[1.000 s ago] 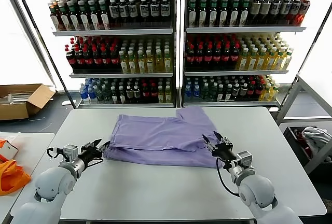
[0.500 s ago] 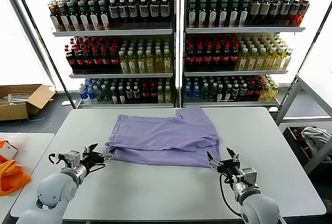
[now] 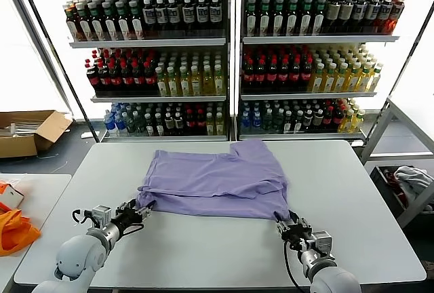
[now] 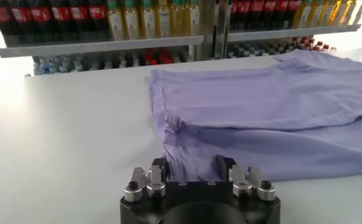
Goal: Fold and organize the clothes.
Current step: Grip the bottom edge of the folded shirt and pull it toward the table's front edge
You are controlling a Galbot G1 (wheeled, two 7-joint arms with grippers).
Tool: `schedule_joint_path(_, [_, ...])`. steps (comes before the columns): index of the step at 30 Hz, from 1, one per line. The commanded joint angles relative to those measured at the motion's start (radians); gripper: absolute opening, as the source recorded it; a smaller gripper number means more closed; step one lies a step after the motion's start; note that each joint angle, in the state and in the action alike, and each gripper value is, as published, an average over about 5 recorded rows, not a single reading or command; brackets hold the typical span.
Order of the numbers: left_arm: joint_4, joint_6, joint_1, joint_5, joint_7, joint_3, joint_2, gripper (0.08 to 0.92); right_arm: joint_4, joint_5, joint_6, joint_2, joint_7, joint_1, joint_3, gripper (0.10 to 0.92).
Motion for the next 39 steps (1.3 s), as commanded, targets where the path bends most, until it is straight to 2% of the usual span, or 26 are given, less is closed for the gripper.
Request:
schedule_joint_path(1, [0.012, 0.004, 0.006, -0.005, 0.014, 0.007, -0.002, 0.412, -0.003, 0.022, -0.018, 0.008, 0.017, -0.015, 0.000, 0.283])
schedule_joint_path(7, [-0.010, 0.003, 0.021, -0.008, 0.010, -0.005, 0.000, 0.239, -0.009, 0.028, 0.001, 0.003, 0.003, -0.009, -0.001, 0.135])
schedule_joint_path(11, [-0.055, 0.004, 0.059, -0.003, -0.003, -0.023, 0.000, 0.134, 0.001, 0.029, 0.006, -0.007, -0.003, -0.011, -0.004, 0.123])
schedule_joint_path(14, [-0.122, 0.005, 0.131, 0.005, -0.016, -0.050, -0.006, 0.098, 0.036, 0.029, 0.006, -0.022, -0.005, -0.039, 0.001, 0.123])
schedule_joint_path(20, [-0.285, 0.006, 0.325, 0.109, -0.013, -0.103, -0.025, 0.095, 0.149, 0.020, 0.029, -0.077, -0.019, -0.203, 0.041, 0.123])
schedule_joint_path(28, [-0.471, 0.007, 0.553, 0.153, 0.006, -0.221, -0.107, 0.095, 0.292, -0.018, 0.065, -0.104, -0.033, -0.424, 0.113, 0.123])
schedule_joint_path(33, [-0.529, 0.006, 0.667, 0.171, 0.028, -0.293, -0.106, 0.096, 0.341, -0.044, 0.074, -0.105, -0.044, -0.505, 0.127, 0.126])
schedule_joint_path(36, [-0.544, 0.006, 0.698, 0.172, 0.030, -0.314, -0.102, 0.132, 0.353, -0.063, 0.069, -0.107, -0.048, -0.520, 0.126, 0.160])
schedule_joint_path(39, [-0.563, 0.006, 0.712, 0.168, 0.029, -0.331, -0.098, 0.227, 0.367, -0.064, 0.070, -0.116, -0.059, -0.528, 0.139, 0.239])
